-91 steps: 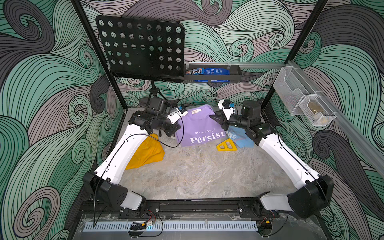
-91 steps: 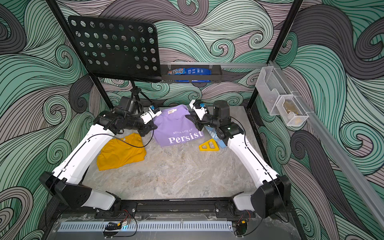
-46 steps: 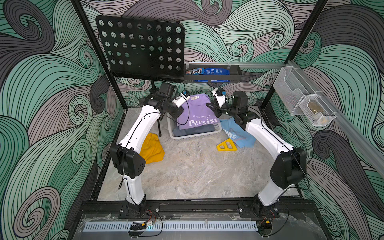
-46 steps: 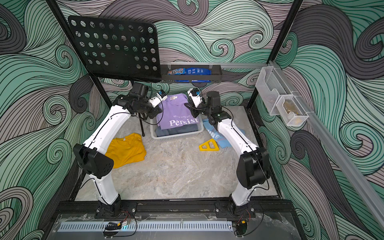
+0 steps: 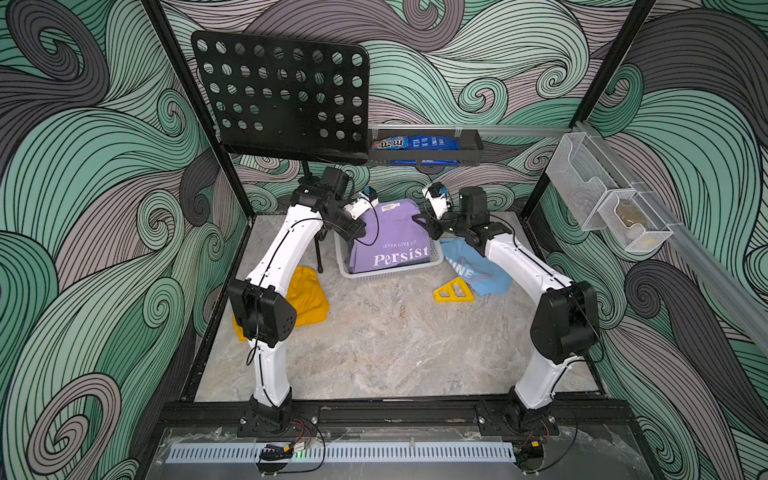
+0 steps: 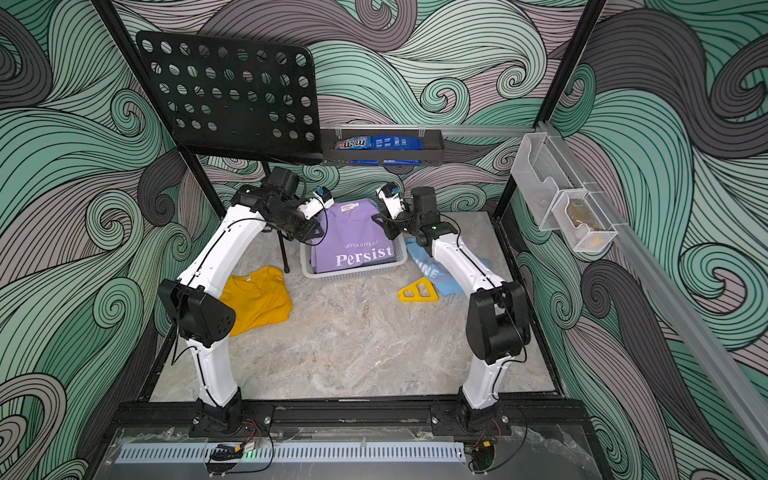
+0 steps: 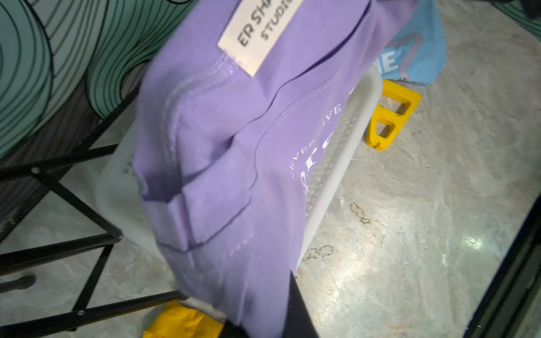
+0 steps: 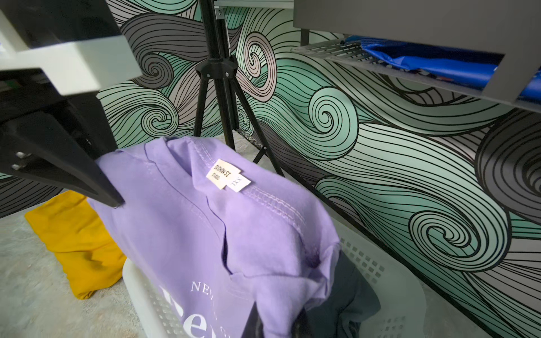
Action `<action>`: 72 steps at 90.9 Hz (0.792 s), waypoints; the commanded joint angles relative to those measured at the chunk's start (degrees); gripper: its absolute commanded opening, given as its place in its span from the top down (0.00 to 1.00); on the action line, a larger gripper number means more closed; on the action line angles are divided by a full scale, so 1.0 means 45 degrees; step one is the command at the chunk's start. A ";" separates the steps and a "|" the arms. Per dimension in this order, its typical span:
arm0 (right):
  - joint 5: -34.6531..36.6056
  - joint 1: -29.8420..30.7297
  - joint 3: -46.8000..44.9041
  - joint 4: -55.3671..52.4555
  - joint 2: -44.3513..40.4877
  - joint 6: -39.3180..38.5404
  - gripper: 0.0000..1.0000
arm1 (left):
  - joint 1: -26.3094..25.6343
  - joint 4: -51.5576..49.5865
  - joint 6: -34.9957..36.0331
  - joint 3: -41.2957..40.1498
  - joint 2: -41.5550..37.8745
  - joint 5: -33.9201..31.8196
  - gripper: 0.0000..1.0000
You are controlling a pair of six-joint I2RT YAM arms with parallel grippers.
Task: Put the folded t-shirts into the basket
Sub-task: Place the T-shirt in the bin.
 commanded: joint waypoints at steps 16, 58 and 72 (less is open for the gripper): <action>-0.0418 -0.0125 -0.0669 -0.0244 -0.0931 -0.0053 1.00 | -0.0003 -0.1233 -0.0807 -0.0118 -0.0887 0.1877 1.00; 0.0677 -0.0203 0.0604 -0.0105 0.1524 -0.0658 1.00 | 0.0004 -0.0021 -0.0468 0.0924 0.1836 -0.1759 1.00; 0.1156 -0.0203 0.1385 0.0118 0.2486 -0.0689 1.00 | 0.0037 0.1151 0.0228 0.1251 0.2563 -0.3212 1.00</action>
